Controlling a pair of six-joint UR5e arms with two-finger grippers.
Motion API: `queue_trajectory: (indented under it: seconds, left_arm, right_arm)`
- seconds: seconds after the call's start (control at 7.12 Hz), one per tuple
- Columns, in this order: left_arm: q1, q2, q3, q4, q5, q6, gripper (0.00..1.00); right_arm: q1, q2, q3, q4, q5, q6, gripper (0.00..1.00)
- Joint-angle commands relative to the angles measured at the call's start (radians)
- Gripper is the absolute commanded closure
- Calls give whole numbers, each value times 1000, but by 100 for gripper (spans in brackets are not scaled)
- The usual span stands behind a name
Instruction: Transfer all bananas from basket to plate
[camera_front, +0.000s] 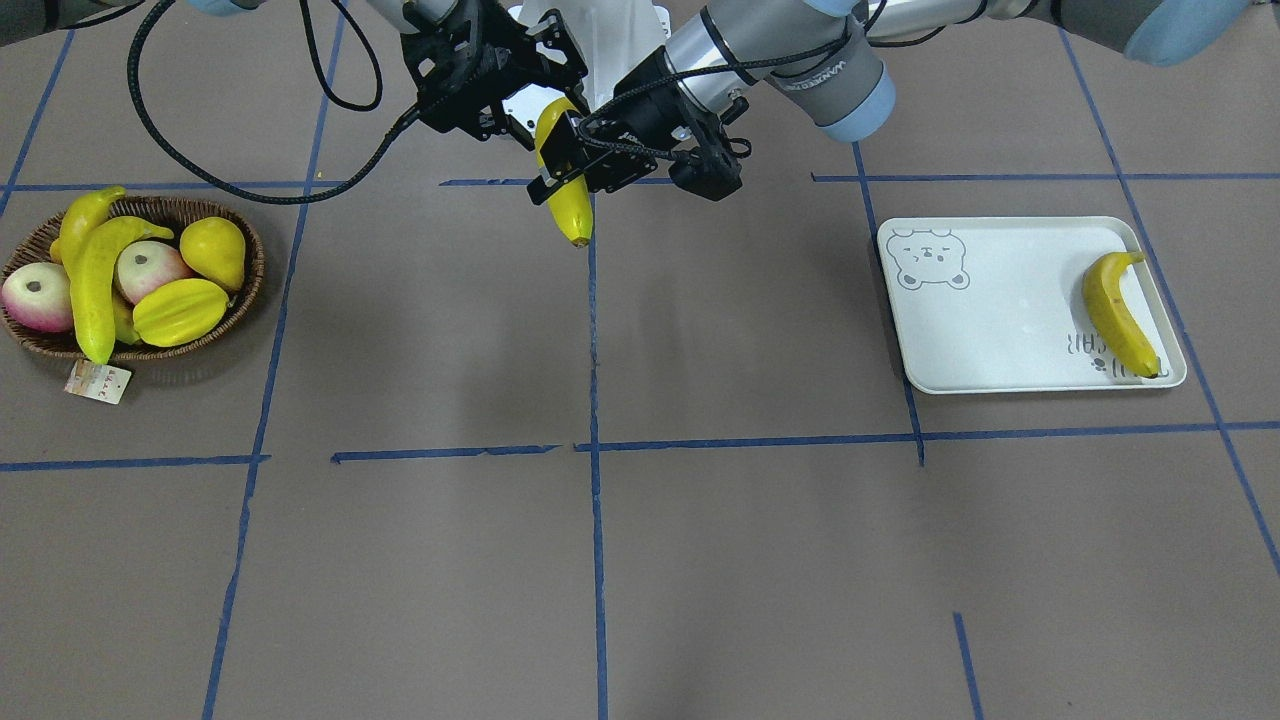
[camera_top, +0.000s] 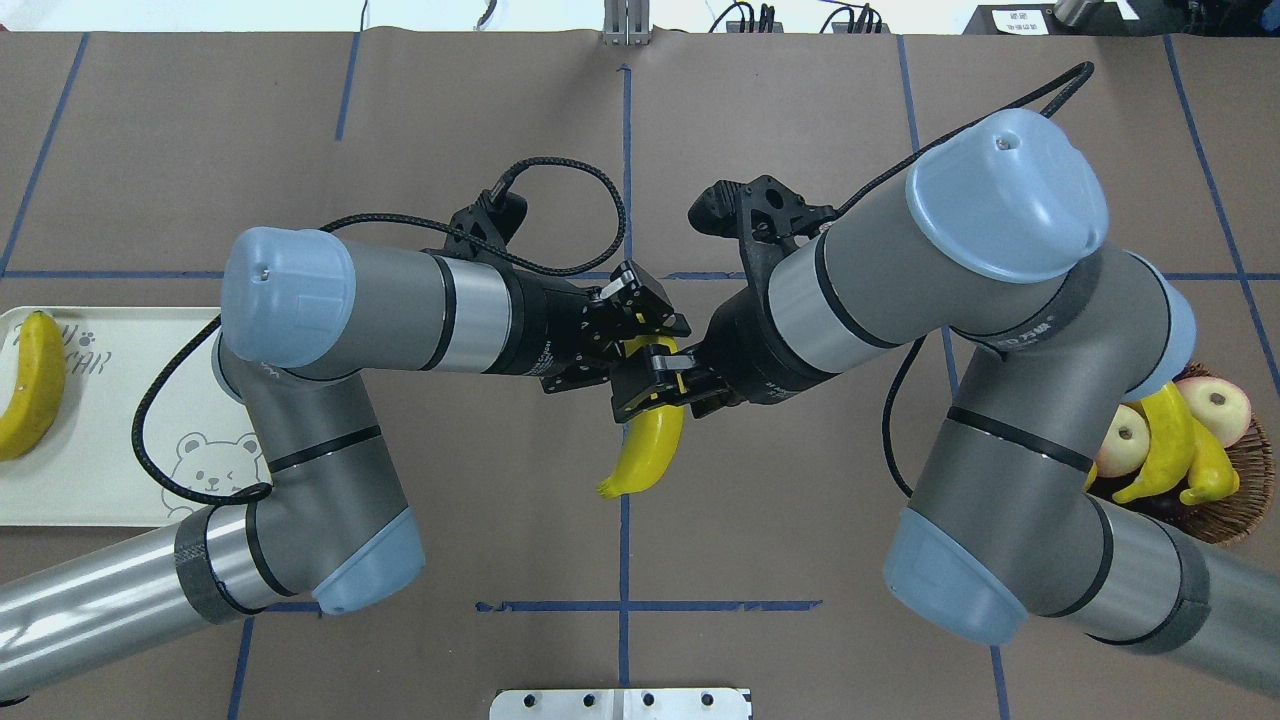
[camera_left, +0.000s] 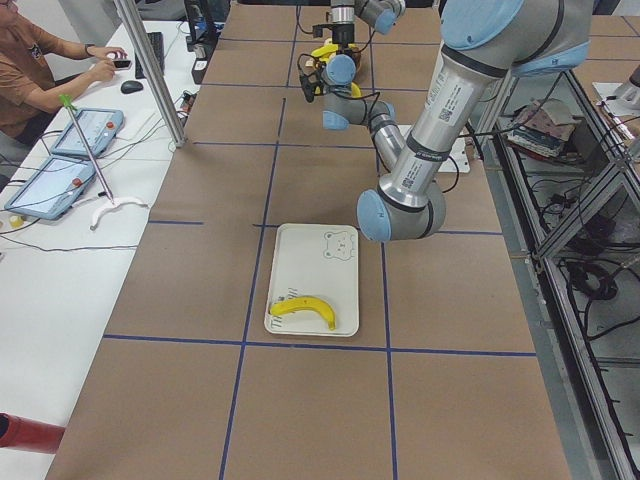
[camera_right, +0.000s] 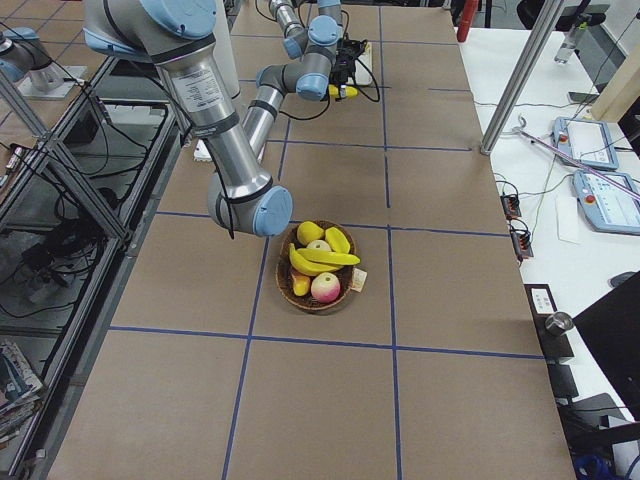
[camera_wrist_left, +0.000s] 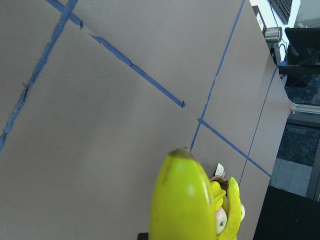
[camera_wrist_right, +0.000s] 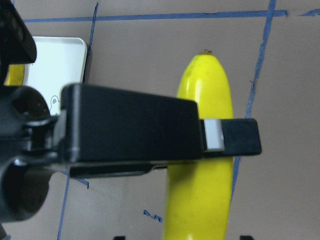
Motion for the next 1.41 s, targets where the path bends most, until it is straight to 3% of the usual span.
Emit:
queue_trajectory:
  seconds: [0.0, 0.14, 0.28, 0.42, 0.7, 1.26]
  left_arm:
    - [-39, 28, 8, 14, -2, 0, 100]
    - [-87, 51, 11, 50, -44, 11, 100]
    - [-148, 61, 1, 180, -133, 64, 100]
    - [-196, 102, -28, 322, -150, 143, 100]
    - [-246, 250, -94, 452, -138, 378, 100]
    - [-330, 591, -96, 454, -88, 581, 100]
  right_arm:
    - [6, -7, 23, -7, -1, 18, 0]
    - [17, -13, 34, -9, 0, 20, 0]
    - [31, -37, 61, -10, 2, 20, 0]
    - [45, -68, 81, -10, 2, 21, 0]
    - [78, -108, 84, -12, 2, 29, 0]
    - [97, -131, 74, -12, -6, 29, 0]
